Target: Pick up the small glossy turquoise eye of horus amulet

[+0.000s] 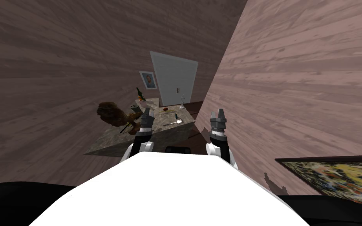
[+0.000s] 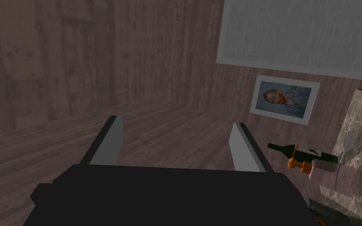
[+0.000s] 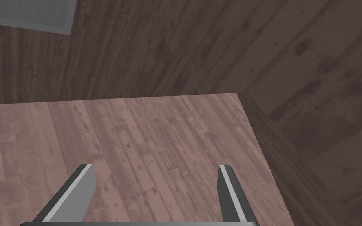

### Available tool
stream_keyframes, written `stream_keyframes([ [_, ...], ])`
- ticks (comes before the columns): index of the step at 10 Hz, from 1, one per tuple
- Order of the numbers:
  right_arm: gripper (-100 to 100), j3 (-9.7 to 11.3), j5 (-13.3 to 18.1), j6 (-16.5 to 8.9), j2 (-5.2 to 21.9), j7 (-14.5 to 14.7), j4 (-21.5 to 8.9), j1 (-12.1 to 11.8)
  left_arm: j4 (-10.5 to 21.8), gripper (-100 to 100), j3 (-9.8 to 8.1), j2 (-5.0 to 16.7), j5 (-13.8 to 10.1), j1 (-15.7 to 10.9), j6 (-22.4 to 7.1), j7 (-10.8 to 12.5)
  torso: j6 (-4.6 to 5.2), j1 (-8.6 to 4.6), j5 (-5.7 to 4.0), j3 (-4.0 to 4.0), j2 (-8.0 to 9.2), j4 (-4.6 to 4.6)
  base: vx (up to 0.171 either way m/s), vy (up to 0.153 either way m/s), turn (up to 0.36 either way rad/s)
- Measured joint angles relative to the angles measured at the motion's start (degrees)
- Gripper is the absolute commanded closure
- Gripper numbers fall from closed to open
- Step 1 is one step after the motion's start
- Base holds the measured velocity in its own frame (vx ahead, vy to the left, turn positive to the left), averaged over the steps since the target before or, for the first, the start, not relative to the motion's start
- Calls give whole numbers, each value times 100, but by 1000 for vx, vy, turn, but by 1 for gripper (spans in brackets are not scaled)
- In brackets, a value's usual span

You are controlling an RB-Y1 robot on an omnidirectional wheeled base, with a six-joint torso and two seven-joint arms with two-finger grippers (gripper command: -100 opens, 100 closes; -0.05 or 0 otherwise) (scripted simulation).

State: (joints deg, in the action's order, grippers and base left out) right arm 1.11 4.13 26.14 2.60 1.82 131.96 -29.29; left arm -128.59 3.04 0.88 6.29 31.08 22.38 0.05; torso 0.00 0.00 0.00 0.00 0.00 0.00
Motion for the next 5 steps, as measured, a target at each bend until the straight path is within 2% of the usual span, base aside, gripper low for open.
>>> stream_keyframes([
  [1,0,0,0,0,0,0,0,-1,-5,-100,-19,91,8,42,-10,3,-1,-2,0,-6,-11,-2,84,-36,23],
  [3,0,0,0,0,0,0,0,-1,-7,-100,-133,383,11,173,-52,43,-3,-19,-4,-13,-22,-5,53,-62,157],
  [5,0,0,0,0,-1,0,0,-1,-28,-100,-250,696,40,429,-89,75,-3,-23,-5,-11,-19,-4,38,-49,142],
])
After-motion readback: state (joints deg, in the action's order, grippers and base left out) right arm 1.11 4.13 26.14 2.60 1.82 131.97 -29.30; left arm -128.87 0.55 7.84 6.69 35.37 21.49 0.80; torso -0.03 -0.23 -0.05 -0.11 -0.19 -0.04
